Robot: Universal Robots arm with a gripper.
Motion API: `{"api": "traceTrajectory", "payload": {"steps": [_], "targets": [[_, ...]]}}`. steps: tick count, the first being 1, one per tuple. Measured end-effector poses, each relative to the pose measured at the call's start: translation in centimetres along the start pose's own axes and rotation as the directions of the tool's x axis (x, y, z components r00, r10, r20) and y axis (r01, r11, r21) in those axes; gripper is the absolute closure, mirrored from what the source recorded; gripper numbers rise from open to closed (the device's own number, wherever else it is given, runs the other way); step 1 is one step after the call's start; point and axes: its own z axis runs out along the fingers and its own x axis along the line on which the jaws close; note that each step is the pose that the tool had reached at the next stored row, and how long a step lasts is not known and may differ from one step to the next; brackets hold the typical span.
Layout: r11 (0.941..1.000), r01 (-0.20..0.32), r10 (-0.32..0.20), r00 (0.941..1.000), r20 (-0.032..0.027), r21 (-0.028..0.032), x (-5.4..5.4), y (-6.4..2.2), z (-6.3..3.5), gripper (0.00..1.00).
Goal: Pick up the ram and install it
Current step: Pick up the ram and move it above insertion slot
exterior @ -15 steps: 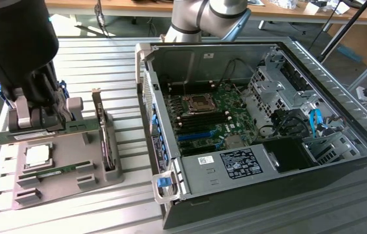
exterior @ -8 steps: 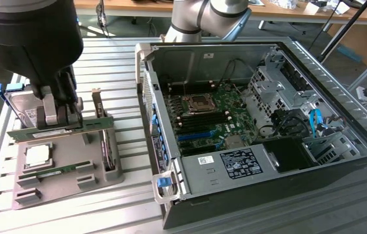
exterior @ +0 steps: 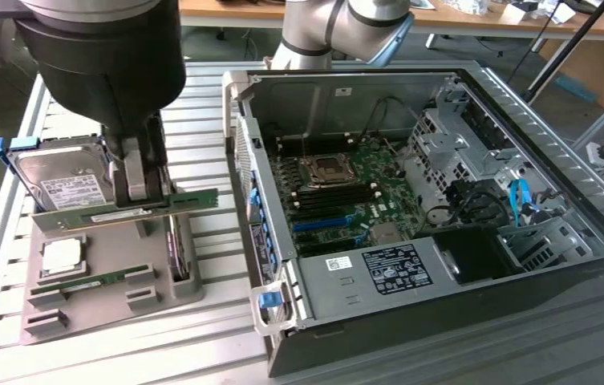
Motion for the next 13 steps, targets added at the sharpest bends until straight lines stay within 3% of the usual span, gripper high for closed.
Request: {"api": "traceTrajectory", "payload": {"steps": [13], "targets": [[1.0, 0.0, 0.0, 1.0, 0.0001, -0.0017, 0.2, -4.27, 0.03, 0.88]]}}
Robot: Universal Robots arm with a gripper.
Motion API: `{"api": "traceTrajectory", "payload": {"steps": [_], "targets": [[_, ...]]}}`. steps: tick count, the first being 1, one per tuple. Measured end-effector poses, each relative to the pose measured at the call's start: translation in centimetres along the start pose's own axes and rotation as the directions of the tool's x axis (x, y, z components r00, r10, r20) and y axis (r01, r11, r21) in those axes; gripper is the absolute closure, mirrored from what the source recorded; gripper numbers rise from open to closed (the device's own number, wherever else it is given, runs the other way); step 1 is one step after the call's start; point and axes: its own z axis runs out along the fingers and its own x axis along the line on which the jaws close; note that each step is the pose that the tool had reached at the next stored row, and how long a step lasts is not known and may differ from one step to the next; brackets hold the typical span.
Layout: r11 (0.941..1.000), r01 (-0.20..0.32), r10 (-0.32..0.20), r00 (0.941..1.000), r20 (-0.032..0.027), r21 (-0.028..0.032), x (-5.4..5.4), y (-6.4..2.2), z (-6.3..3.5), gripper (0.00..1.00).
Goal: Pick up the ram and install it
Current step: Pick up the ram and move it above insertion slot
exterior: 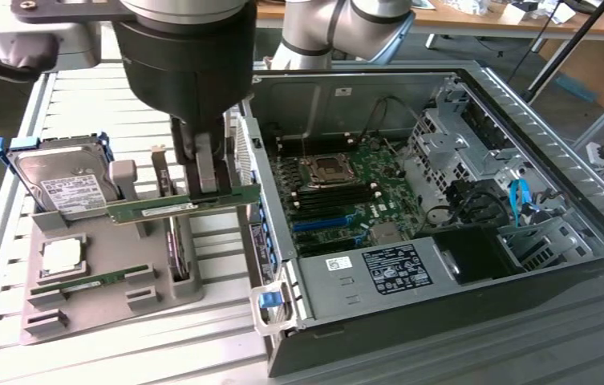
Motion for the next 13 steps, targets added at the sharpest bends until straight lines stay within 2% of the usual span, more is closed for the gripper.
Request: {"api": "traceTrajectory", "payload": {"steps": [7, 8, 13], "targets": [[1.0, 0.0, 0.0, 1.0, 0.0001, -0.0014, 0.1, -2.45, 0.02, 0.88], [1.0, 0.0, 0.0, 1.0, 0.0, -0.0019, 0.2, -3.09, 0.02, 0.88], [1.0, 0.0, 0.0, 1.0, 0.0002, -0.003, 0.3, -4.93, 0.03, 0.88]]}}
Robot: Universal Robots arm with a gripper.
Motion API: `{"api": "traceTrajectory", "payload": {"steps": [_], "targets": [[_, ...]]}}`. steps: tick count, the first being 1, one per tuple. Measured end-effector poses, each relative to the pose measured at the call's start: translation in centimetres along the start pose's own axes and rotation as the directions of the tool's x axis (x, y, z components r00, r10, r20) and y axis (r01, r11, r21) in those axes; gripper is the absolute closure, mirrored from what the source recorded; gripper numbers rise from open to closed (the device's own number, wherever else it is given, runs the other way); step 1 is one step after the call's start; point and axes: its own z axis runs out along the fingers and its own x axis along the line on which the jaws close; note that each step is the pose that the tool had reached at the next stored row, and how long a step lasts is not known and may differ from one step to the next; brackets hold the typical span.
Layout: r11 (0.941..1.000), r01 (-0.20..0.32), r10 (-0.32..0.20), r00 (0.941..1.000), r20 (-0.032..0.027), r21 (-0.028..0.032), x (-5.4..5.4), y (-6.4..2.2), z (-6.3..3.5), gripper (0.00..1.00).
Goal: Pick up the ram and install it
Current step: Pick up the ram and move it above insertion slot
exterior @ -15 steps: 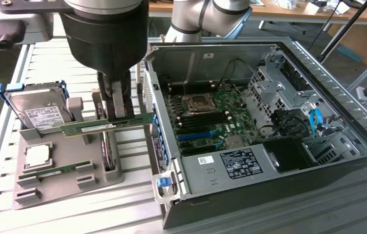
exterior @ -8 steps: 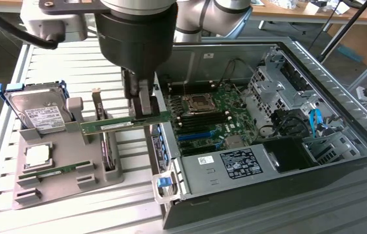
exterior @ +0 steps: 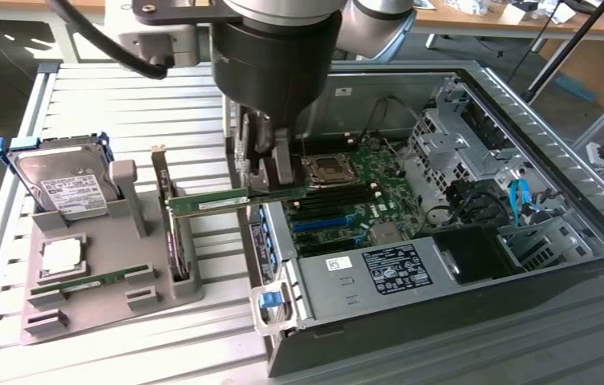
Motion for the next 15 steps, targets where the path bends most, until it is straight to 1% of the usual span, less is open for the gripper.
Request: {"api": "traceTrajectory", "payload": {"steps": [9, 11, 15], "targets": [[1.0, 0.0, 0.0, 1.0, 0.0, -0.0021, 0.2, -3.26, 0.01, 0.88], [1.0, 0.0, 0.0, 1.0, 0.0002, -0.0027, 0.2, -4.2, 0.01, 0.88], [1.0, 0.0, 0.0, 1.0, 0.0002, -0.0036, 0.3, -5.62, 0.02, 0.88]]}}
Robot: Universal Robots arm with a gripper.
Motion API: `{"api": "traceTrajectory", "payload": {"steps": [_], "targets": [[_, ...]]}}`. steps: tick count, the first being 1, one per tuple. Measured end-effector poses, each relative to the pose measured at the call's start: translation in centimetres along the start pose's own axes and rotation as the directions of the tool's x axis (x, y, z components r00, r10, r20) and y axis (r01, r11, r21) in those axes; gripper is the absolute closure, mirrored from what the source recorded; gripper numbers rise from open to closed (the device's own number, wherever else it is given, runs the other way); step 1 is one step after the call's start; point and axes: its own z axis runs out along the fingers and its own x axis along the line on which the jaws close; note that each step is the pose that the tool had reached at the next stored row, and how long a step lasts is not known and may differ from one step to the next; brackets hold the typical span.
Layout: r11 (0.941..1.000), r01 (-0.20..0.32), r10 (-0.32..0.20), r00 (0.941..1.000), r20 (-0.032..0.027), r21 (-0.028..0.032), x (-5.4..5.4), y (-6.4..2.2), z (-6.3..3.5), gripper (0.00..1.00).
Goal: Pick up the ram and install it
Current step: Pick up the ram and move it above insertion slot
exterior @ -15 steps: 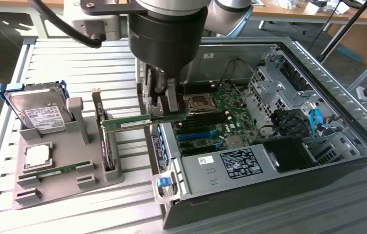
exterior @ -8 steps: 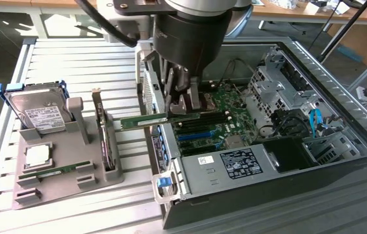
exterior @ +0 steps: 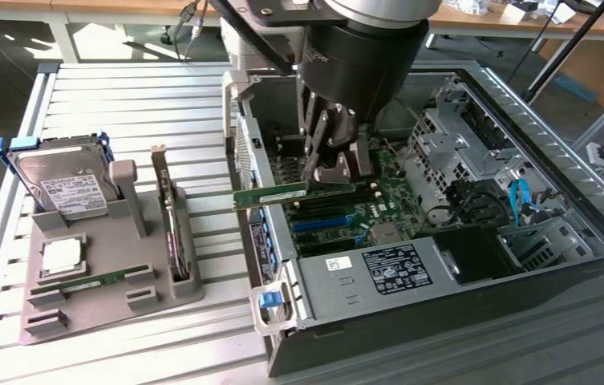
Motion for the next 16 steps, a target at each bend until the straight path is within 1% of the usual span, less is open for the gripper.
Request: {"api": "traceTrajectory", "payload": {"steps": [5, 8, 10, 16], "targets": [[1.0, 0.0, 0.0, 1.0, 0.0, -0.0008, 0.1, -1.62, 0.0, 0.88], [1.0, 0.0, 0.0, 1.0, 0.0001, -0.0009, 0.1, -2.24, 0.0, 0.88], [1.0, 0.0, 0.0, 1.0, 0.0, -0.0009, 0.1, -2.85, 0.0, 0.88], [1.0, 0.0, 0.0, 1.0, 0.0001, -0.0009, 0.2, -3.87, 0.0, 0.88]]}}
